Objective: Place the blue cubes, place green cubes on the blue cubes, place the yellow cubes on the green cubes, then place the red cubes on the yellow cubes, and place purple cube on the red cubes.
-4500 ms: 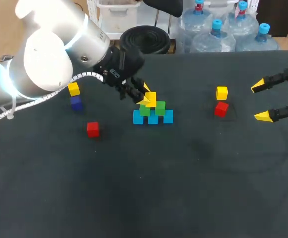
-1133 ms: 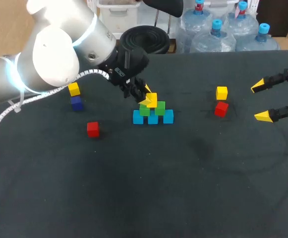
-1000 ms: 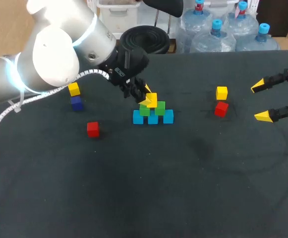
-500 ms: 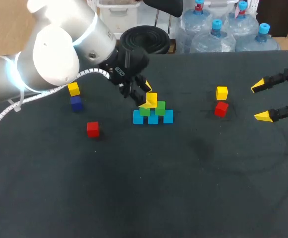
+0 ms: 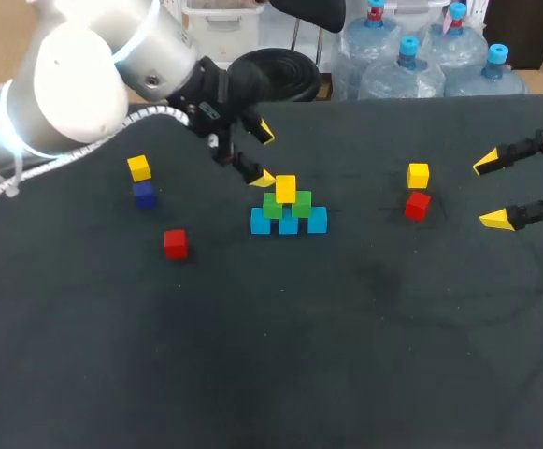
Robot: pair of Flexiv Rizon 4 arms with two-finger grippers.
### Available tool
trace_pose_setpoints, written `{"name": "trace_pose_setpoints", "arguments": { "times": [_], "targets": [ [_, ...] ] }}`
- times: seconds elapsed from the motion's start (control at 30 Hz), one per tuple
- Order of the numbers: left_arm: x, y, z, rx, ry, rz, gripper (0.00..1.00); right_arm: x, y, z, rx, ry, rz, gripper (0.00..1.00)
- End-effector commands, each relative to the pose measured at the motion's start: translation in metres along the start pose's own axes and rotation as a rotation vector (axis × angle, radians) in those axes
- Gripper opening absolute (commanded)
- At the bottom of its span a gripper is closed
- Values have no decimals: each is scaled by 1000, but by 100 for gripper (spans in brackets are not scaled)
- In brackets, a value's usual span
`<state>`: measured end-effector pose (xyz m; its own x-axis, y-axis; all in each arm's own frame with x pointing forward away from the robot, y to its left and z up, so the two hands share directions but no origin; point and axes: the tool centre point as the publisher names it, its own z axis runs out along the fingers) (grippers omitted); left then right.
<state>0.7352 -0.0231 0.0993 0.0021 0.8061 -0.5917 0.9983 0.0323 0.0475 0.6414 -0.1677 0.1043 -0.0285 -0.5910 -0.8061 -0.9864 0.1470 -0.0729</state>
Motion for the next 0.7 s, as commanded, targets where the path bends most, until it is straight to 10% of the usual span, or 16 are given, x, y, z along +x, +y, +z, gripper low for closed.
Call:
{"name": "trace_pose_setpoints", "arguments": {
  "times": [0.03, 0.7],
  "targets": [
    [13, -15, -22, -38, -25, -8, 100, 0, 0, 1, 0, -1, -1, 100],
    [76, -38, -94, -174, -129, -150, 100, 0, 0, 1, 0, -1, -1, 100]
  ]
}}
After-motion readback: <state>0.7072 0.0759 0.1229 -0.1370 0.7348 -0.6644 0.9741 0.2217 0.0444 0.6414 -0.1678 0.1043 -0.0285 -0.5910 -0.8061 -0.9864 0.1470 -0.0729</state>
